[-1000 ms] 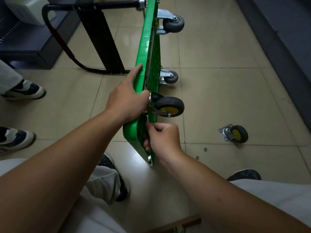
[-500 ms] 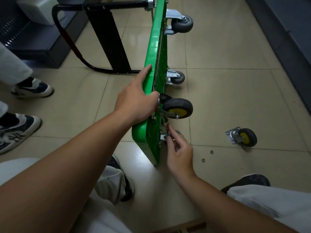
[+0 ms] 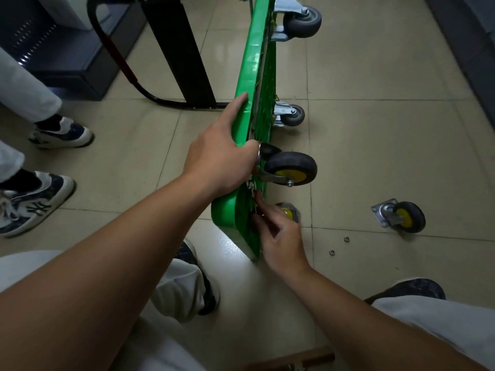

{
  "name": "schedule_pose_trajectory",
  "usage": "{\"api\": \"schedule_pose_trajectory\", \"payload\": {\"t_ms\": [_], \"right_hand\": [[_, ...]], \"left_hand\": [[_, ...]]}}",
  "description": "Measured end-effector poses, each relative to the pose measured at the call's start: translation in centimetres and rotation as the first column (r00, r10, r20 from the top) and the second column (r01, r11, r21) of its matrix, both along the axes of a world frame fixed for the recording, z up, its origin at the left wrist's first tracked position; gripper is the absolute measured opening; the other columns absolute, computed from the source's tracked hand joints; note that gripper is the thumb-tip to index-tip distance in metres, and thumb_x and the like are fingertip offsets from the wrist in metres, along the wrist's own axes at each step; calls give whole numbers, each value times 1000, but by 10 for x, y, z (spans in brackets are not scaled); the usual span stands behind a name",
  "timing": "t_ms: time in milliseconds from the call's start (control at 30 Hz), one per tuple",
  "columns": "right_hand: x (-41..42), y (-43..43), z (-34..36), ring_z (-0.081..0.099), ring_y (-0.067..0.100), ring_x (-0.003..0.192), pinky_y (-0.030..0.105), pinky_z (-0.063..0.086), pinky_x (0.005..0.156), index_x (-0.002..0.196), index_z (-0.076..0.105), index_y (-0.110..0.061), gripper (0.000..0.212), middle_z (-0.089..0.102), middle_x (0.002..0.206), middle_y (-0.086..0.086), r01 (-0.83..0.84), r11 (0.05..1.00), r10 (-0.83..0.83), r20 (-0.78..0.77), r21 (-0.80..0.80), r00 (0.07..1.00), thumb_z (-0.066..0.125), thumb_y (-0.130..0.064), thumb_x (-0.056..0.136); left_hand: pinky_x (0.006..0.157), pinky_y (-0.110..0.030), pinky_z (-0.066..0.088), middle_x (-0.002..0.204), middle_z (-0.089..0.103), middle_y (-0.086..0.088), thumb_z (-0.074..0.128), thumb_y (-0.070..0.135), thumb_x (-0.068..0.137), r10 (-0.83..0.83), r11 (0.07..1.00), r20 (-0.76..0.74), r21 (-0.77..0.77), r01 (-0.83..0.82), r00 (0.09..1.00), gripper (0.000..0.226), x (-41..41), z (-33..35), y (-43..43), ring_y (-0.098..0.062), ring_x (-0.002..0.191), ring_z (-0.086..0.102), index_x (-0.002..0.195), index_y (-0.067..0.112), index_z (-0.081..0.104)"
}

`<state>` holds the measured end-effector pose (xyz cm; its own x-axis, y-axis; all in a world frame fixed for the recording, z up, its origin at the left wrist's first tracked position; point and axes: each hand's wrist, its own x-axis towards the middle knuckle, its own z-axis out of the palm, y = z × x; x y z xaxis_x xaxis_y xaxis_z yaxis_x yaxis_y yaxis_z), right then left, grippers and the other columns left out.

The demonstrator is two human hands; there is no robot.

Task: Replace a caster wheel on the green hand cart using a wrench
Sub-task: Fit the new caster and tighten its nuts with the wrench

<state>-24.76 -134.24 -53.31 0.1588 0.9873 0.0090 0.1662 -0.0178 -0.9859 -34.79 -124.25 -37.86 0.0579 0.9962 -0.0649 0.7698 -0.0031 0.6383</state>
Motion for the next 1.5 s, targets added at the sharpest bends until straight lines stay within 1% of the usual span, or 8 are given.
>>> {"api": "schedule_pose_trajectory", "payload": {"t_ms": [167,233,333,467,633,800,1067,1500], "right_hand": [[-9,-5,15,58,0,123,20,45,106,140,55,-15,42,65,129,-12,20,997,-29,-112,-81,993,56,-5,100],[-9,-5,26,69,2,92,21,56,83,137,59,-14,37,75,100,-12,22,985,-62,-232,-171,971,56,-7,101],[-11,-3,51,48,9,41,21,43,44,124,68,-8,26,58,49,-7,32,961,-128,-342,-274,931,56,-8,101],[-14,11,87,47,12,36,20,42,38,93,70,3,19,55,55,8,-10,881,-228,-444,-472,867,55,-7,101],[-13,-1,71,50,3,43,15,41,44,102,73,-5,18,60,57,-4,9,911,-195,-412,-412,890,55,-8,101],[-11,-31,39,65,2,113,18,50,98,133,62,-14,36,71,120,-5,208,969,-230,-185,-130,956,56,-4,100],[-4,5,16,66,9,111,21,49,97,129,66,-9,34,72,113,-3,207,978,-208,-129,-18,970,59,0,98],[-8,7,10,63,10,119,27,50,102,133,61,-4,34,70,125,0,53,985,-114,-387,-165,915,57,-3,99]], "left_hand": [[87,-41,56,113,57,7,58,29,88,3,1000,1,3,-3,1000,76,0,0,-1,-22,91,64,151,59,27],[86,-39,55,113,58,6,57,29,88,5,1000,0,5,-5,1000,76,0,0,0,-24,92,64,150,59,27],[81,-38,55,114,62,3,57,29,88,-1,1000,3,2,1,1000,76,0,-1,0,-25,87,64,151,59,26],[77,-36,53,114,60,5,58,29,89,-8,1000,13,3,8,1000,75,-2,-2,-1,-22,84,63,152,57,26],[85,-37,54,114,58,7,58,31,89,-15,1000,26,-5,15,1000,75,-4,0,-2,-24,92,64,152,57,26],[87,-40,55,120,64,1,57,31,87,-16,1000,13,-9,16,1000,76,-3,-1,-1,-26,91,65,151,58,26],[84,-42,56,119,64,1,57,31,88,-35,999,19,-9,35,999,77,-5,-2,1,-25,88,65,152,58,25],[90,-40,55,117,60,8,57,29,88,0,1000,0,-3,0,1000,76,0,0,1,-23,93,65,151,58,27]]}}
